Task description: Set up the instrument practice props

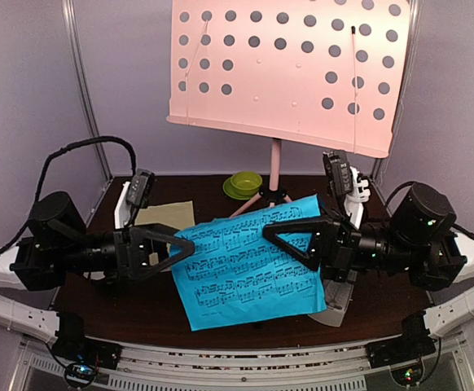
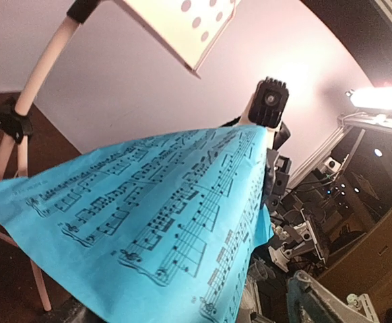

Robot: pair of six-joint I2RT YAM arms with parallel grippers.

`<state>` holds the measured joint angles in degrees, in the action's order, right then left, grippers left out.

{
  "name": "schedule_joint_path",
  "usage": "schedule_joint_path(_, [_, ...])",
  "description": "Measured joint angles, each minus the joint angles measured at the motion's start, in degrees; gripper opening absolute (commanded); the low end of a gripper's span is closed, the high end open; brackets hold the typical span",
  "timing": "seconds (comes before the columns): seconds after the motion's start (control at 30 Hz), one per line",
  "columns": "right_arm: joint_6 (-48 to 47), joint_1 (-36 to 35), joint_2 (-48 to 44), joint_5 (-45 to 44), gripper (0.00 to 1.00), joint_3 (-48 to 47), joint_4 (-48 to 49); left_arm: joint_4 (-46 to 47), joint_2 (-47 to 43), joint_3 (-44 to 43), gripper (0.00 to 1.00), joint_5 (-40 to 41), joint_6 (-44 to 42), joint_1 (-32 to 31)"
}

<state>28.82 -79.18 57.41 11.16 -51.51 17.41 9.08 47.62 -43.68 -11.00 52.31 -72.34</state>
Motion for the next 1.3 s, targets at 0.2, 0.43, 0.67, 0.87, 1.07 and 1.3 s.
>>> schedule_joint_path(0.2, [1.62, -0.81, -1.11, 0.7, 0.09, 0.0, 1.55, 4.81, -2.69, -0.31, 0.72, 4.04, -0.55, 1.73])
schedule_joint_path(0.43, [1.66, -1.36, -1.16, 1.05, 0.22, 0.0, 1.4, 6.51, 1.95, -5.01, 0.48, 3.82, -1.75, 2.01])
schedule_joint_path(0.67, [1.68, -1.49, -3.65, 0.55, 0.57, 0.83, -1.75, 2.54, 2.89, -10.12, 0.0, 2.95, -8.61, 2.01])
schedule_joint_path(0.87, [1.66, -1.49, -8.46, -3.43, 0.84, -0.15, -9.2, -3.65, 3.69, -15.93, 0.0, 0.42, -16.72, 2.01])
schedule_joint_path(1.07, [0.94, -1.49, -7.26, -8.59, 0.8, -9.84, -21.14, -11.47, 7.48, -23.06, 0.0, -4.68, -24.11, 2.01])
schedule_joint_path(1.3, [-2.82, -1.49, -1.51, -10.14, 0.25, -21.18, -31.65, -19.28, 14.16, -31.36, 0.0, -9.94, -29.7, 2.01])
